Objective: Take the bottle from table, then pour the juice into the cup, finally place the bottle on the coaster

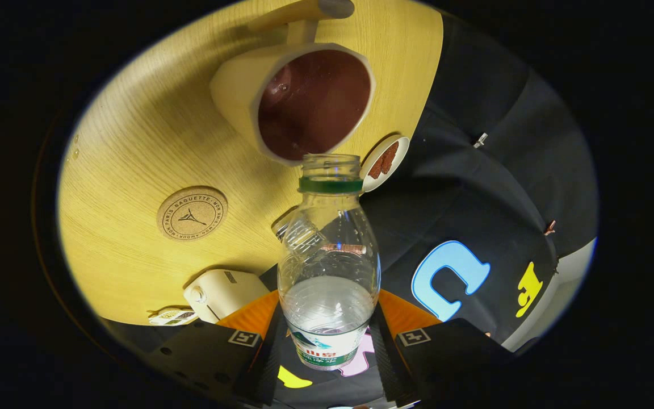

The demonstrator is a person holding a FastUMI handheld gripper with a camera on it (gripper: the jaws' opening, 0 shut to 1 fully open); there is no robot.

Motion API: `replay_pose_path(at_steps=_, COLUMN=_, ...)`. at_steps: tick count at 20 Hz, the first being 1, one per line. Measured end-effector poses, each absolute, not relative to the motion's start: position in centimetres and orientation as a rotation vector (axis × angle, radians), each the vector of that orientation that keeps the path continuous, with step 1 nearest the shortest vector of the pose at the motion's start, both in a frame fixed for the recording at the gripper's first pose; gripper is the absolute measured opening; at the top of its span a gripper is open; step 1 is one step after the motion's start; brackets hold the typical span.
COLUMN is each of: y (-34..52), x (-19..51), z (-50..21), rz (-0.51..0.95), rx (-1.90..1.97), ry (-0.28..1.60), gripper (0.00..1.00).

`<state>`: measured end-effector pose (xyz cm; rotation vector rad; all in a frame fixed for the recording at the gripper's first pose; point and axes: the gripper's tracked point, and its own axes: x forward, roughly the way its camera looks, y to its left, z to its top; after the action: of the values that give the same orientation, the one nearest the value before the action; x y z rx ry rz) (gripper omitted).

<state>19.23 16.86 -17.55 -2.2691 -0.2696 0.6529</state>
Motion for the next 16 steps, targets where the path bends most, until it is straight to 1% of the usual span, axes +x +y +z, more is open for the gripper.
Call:
replay_pose_path(at_steps=7, y=17.3, x=18.4, z=-18.1, rz=0.667, rx=-2.207, ry=-0.243, gripper=0.73)
replay_pose_path(at_steps=11, y=16.8, x=17.4, z=-18.9, rz=0.674, rx=-2.092, ry=-0.144, gripper=0.73)
replay_pose_path(at_steps=16, y=15.1, x=16.7, z=-19.2, rz=0.663, rx=-1.815, ry=0.002, gripper=0.73)
